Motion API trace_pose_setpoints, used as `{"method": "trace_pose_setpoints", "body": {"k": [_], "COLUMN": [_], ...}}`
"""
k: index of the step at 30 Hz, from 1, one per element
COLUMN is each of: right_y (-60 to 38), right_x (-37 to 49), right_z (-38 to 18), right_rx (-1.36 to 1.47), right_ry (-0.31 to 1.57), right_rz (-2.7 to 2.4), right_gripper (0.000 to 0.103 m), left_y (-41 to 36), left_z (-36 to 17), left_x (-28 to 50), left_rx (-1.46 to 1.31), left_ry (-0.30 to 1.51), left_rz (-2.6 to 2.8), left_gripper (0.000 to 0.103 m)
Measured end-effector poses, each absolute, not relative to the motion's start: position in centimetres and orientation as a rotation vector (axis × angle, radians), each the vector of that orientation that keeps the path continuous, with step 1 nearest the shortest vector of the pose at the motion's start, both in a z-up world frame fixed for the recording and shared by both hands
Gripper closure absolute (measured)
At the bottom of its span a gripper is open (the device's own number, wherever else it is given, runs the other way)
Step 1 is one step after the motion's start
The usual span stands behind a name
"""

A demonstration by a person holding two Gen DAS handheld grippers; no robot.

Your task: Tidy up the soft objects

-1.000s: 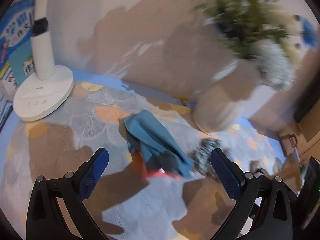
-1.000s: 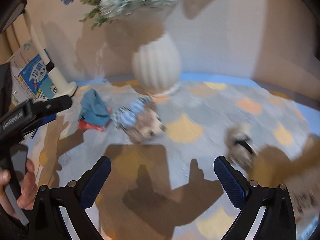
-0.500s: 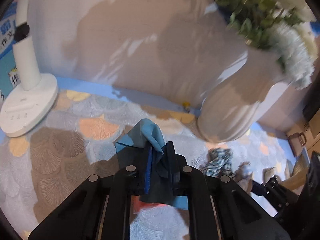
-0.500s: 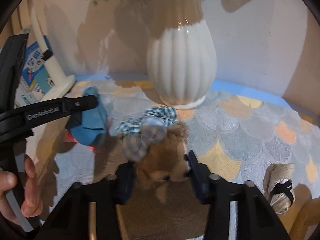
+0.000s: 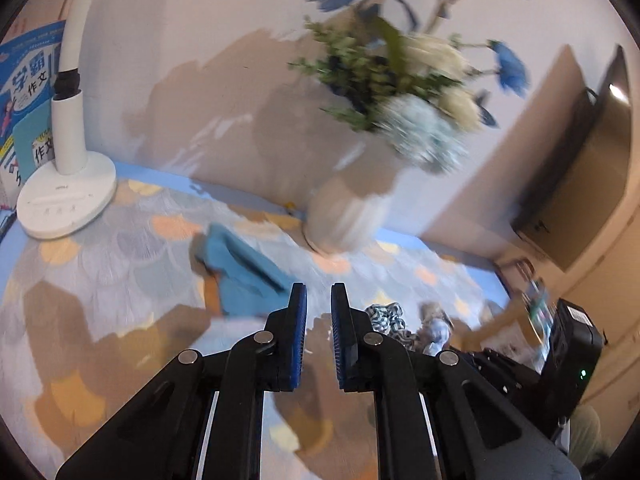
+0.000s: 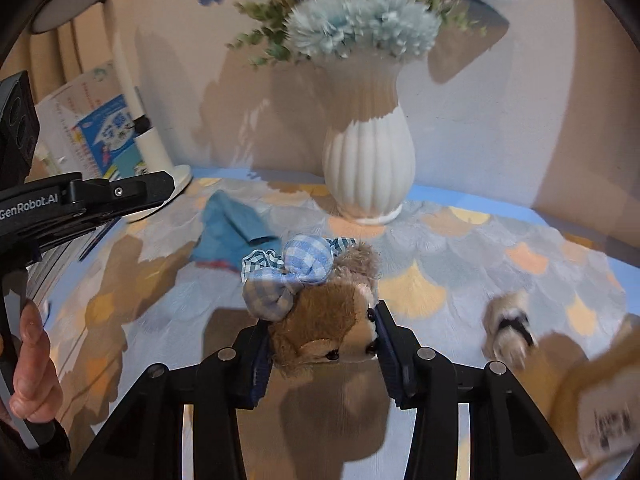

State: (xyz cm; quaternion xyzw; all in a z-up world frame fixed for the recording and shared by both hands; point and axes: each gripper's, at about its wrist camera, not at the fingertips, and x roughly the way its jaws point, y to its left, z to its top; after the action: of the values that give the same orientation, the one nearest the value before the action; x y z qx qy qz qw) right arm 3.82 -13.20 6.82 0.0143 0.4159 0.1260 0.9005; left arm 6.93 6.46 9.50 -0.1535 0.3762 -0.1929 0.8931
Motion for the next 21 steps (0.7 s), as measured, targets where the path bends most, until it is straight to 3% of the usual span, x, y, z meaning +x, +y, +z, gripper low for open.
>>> {"method": "trace_pose_setpoints", "body": {"k": [2,4,5,6,7,14,16,17,18,19,21], "right_y": [-13.7,-14.3,-14.6,-14.7,-15.0,-15.9,-15.7,-15.6,-15.3,-15.1,-14.9], "right_x": [2.2,0.6,-0.1,-0.2,-0.3,-0.1,-0.2,-0.2,-0.3,-0.4,-0.6], "right_z": [6.8,6.1,5.6,5.2,4.3,1.6,1.6,1.6,1.6,1.6,1.7], "right_rx": [0.031,0.034,0.041,0.044,0.047,0.047,0.037,0.028,0.012,-0.003,-0.021], "right_ry": [0.864,0.876,0.881,0.888,0.905,0.957,0.947,0.948,0.948,0.944,0.937], "right_rz": [0.257,0.243,0.237,0.231,0.219,0.187,0.197,0.201,0.204,0.205,0.226], "right_gripper": [0.059,0.059,0.059,0.059,0.059,0.058,0.058,0.058,0.058,0.057,0.057], "left_y": [6.2,6.3,6.4,6.7,7.0,6.9,6.9,6.6,6.3,6.0,5.5], "left_z": [9.7,9.4,9.0,8.7,8.4,4.5,3.3,2.8,2.3,1.7,1.5], "left_x": [5.9,6.1,6.7,7.2,7.7,15.4,17.3,18.0,18.6,19.1,19.0], "left_rx": [-0.268,-0.24,-0.236,-0.238,-0.246,-0.257,-0.27,-0.256,-0.242,-0.223,-0.188], "left_ry": [0.78,0.802,0.802,0.788,0.771,0.865,0.886,0.896,0.916,0.949,0.937], "left_rz": [-0.366,-0.304,-0.267,-0.243,-0.224,-0.169,-0.172,-0.185,-0.198,-0.207,-0.204], "left_gripper": [0.091,0.058,0.025,0.007,0.006,0.008,0.013,0.04,0.079,0.092,0.095]}}
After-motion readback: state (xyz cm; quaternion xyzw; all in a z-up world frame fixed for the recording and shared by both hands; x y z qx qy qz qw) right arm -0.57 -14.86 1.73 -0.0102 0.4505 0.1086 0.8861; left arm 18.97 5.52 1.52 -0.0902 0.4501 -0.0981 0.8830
